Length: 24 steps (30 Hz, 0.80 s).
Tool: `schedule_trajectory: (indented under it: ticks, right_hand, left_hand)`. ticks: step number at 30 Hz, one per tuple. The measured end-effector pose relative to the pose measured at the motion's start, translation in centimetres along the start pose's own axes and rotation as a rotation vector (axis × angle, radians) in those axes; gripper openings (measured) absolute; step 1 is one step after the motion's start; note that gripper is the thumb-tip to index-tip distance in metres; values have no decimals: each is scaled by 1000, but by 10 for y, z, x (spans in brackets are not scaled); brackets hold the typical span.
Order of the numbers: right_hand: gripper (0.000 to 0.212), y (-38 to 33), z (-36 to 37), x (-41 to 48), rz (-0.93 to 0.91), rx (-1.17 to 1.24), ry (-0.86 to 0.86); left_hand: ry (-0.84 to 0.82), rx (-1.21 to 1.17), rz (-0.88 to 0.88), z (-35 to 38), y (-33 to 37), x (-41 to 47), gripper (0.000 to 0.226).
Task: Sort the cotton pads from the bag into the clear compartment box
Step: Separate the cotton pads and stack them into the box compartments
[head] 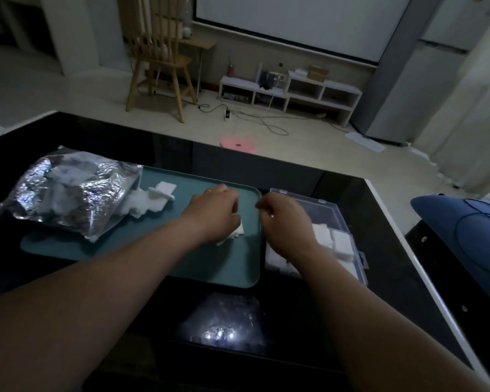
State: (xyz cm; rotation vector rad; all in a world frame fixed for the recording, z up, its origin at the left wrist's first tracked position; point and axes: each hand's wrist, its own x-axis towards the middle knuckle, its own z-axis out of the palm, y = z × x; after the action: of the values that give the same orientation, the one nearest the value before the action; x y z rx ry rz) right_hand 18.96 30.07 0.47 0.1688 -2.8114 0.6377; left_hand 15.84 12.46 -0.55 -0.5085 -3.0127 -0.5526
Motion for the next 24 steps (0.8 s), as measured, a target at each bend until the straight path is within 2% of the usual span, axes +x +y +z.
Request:
schedule_trajectory:
  ticks: [2, 5, 8, 10, 13, 19, 24]
  right_hand:
    - [31, -13, 12, 7, 18, -51, -105]
    - [38, -26, 29, 17, 55, -166, -239]
    - [35, -34, 38, 21, 61, -198, -320]
    - [32, -35, 40, 21, 54, -206, -343]
    - [25, -33, 39, 19, 41, -173, -357]
    - [36, -38, 31, 14, 80, -126, -363]
    - [40, -41, 24, 10, 172, -23, -265]
  left_hand:
    - [-52, 13, -24, -2, -18, -5, 21]
    - [-102, 54, 15, 3, -29, -13, 43]
    - [-134, 91, 54, 17, -29, -14, 55]
    - [-121, 78, 71, 21, -28, -12, 51]
    - [-95, 38, 100, 18, -27, -11, 34]
    - [-172, 32, 135, 10, -33, -17, 50]
    - [-193, 139, 154, 6, -30, -22, 28]
